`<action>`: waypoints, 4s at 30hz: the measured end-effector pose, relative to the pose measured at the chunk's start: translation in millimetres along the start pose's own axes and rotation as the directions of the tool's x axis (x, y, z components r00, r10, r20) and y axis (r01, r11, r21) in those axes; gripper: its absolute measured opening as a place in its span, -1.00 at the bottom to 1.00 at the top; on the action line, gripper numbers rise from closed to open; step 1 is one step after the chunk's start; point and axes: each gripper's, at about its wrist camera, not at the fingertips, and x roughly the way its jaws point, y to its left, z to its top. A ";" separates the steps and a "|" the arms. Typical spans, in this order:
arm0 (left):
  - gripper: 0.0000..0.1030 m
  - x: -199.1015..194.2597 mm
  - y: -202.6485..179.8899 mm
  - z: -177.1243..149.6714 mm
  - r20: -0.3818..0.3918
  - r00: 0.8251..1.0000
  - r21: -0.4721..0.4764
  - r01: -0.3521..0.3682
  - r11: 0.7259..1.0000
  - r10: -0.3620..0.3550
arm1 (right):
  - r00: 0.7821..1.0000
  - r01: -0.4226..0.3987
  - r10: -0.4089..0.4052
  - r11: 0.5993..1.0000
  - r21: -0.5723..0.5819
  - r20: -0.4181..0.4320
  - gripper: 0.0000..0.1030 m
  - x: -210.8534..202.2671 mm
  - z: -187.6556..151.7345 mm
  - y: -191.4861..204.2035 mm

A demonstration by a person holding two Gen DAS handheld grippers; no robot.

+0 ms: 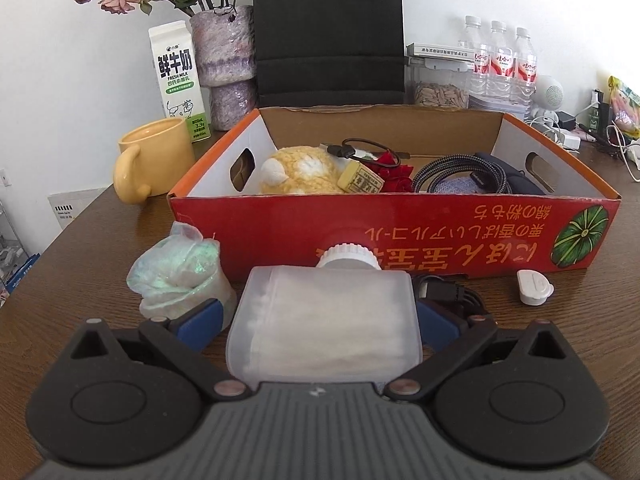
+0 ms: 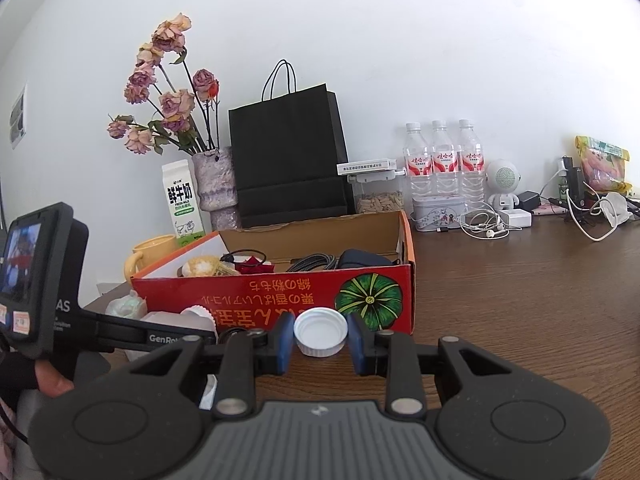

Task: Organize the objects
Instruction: 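Grasp the white plastic container with the left tool while the right tool holds the cap, then carry the container and cap over the cardboard box and open both tools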

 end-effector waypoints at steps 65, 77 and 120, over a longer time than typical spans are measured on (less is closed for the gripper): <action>0.62 -13.0 22.6 77.9 0.328 0.935 -0.118 0.185 0.976 -0.138 | 0.994 0.036 -0.030 0.998 -0.054 0.104 -0.46 109.8 63.3 23.1; 0.62 35.0 21.3 99.2 0.295 0.943 -0.164 0.207 0.965 -0.152 | 0.995 0.027 -0.021 0.998 -0.061 0.100 -0.46 156.9 70.5 12.1; 1.00 31.6 26.1 69.5 0.375 0.924 -0.145 0.139 0.980 -0.075 | 0.992 0.092 -0.084 0.992 -0.090 0.096 1.00 153.6 60.4 16.3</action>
